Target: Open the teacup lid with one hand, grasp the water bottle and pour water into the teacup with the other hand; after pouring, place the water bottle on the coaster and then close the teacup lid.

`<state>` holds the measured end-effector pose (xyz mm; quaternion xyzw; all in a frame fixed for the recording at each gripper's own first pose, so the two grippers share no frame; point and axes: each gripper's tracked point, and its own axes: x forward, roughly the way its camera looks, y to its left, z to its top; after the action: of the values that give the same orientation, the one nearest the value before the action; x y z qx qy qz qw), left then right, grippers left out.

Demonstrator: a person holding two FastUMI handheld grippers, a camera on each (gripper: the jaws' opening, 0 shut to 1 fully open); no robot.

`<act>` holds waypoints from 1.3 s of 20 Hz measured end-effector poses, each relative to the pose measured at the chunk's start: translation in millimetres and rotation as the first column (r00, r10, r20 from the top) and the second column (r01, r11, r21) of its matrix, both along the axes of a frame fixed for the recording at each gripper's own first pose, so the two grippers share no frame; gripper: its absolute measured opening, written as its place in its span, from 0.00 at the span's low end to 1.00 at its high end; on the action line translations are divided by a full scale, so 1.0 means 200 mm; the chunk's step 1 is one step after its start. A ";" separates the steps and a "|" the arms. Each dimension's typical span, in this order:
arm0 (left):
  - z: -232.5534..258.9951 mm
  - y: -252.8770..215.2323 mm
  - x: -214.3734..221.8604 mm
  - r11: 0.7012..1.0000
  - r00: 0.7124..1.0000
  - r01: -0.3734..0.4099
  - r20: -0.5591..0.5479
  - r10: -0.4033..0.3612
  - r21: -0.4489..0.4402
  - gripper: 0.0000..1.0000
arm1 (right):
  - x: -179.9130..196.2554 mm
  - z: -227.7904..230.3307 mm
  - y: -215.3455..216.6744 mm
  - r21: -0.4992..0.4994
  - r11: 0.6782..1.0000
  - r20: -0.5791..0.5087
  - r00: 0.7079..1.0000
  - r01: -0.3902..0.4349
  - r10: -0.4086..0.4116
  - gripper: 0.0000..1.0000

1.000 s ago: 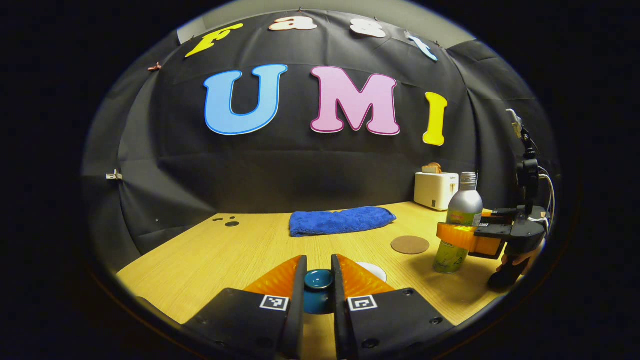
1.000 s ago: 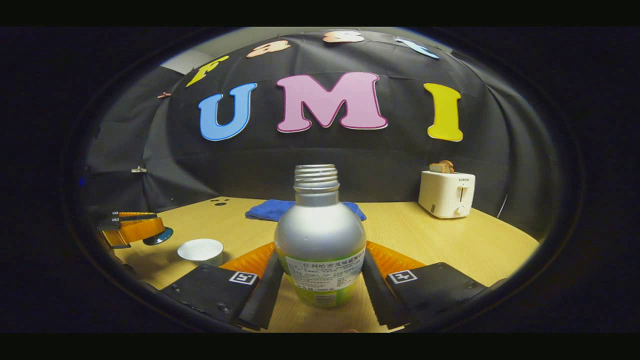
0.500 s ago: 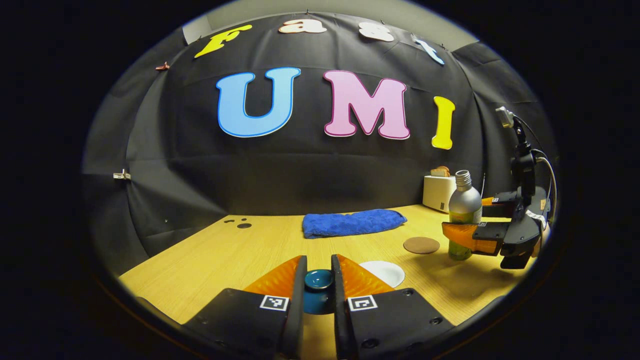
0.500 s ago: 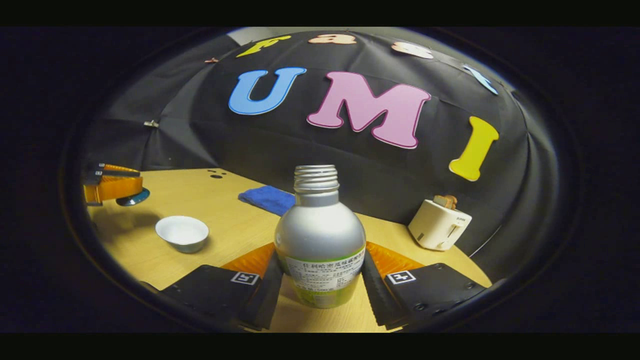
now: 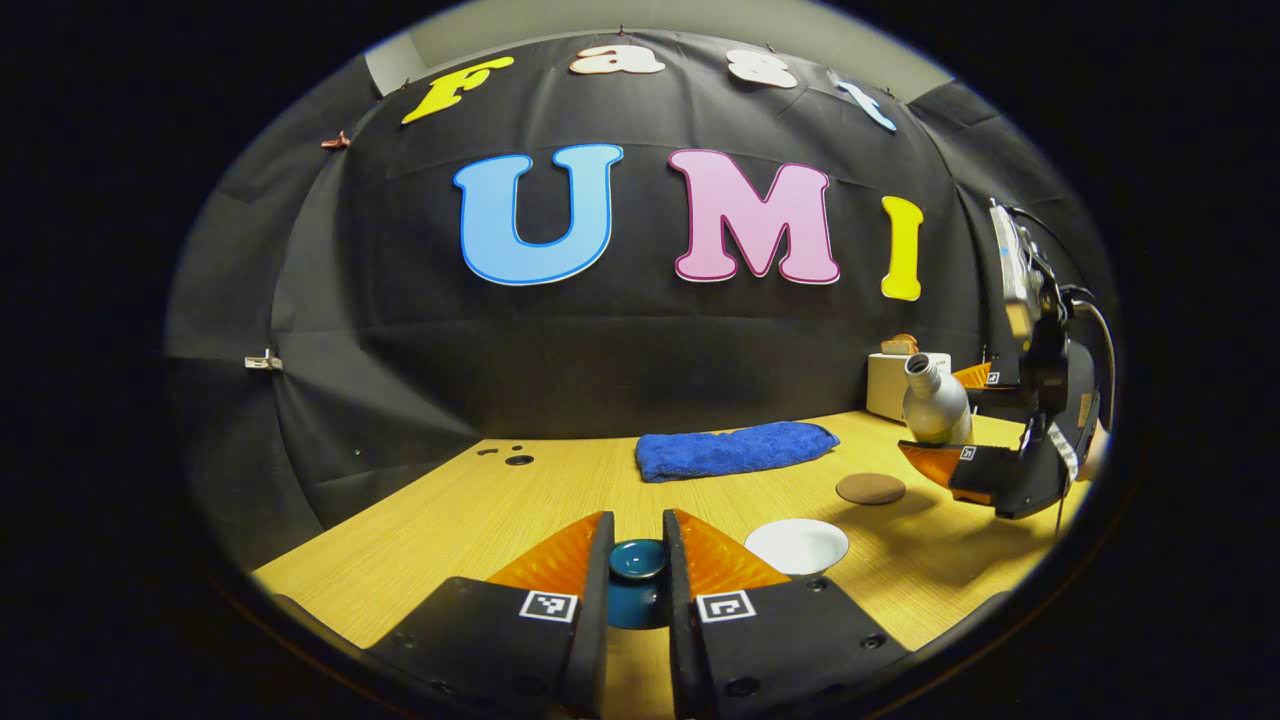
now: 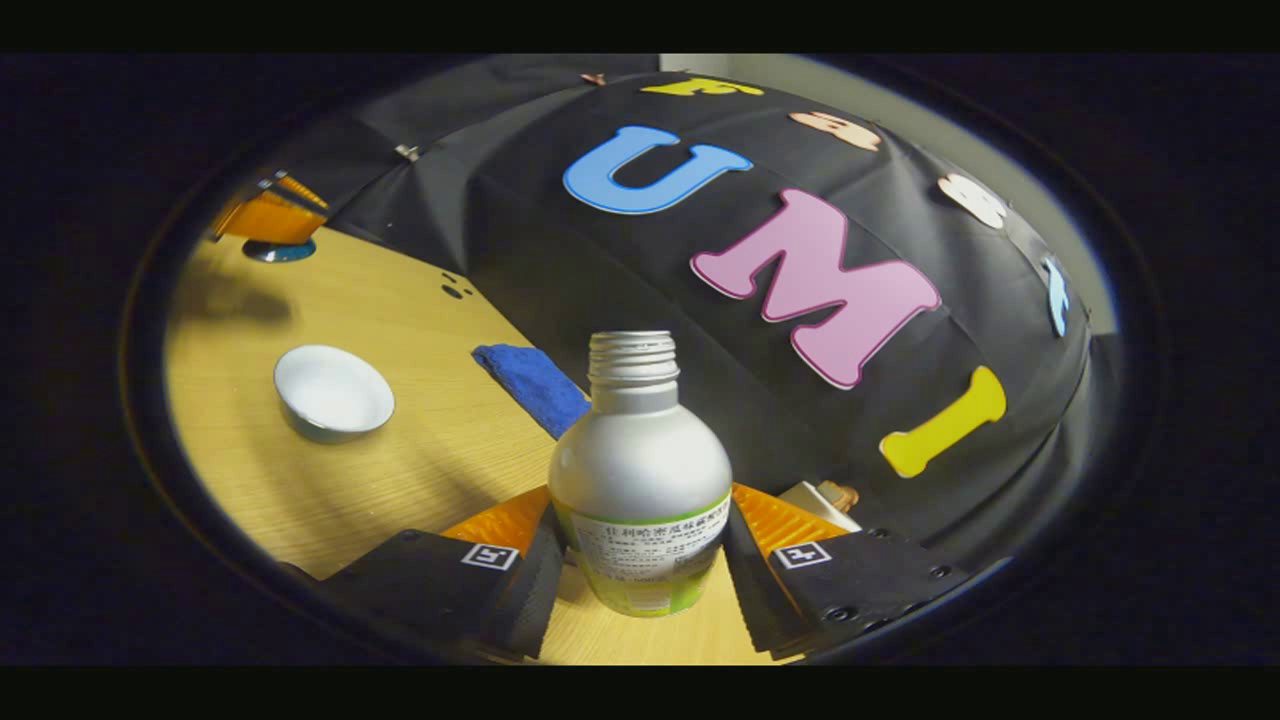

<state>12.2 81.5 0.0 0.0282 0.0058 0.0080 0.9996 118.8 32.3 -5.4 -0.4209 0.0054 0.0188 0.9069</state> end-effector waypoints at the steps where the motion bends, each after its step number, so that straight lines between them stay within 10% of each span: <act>1: 0.00 0.00 -0.01 1.000 1.000 0.006 0.004 -0.006 -0.016 0.29 | 0.01 0.00 0.02 -0.042 0.999 0.008 1.000 -0.008 0.008 0.77; 16: -0.06 0.14 -0.05 0.993 1.000 0.005 -0.019 -0.007 -0.116 0.29 | 0.10 -0.17 0.28 -0.410 0.902 -0.041 0.991 -0.136 0.131 0.73; 26: -0.08 0.17 -0.04 0.992 0.999 0.016 -0.030 -0.020 -0.125 0.29 | 0.13 -0.22 0.33 -0.624 0.770 -0.006 0.985 -0.137 0.171 0.77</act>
<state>3.4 116.1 -16.6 -0.0341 0.0216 -0.0019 0.9992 144.3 98.5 -50.1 -0.6953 -0.0466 0.0793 0.7128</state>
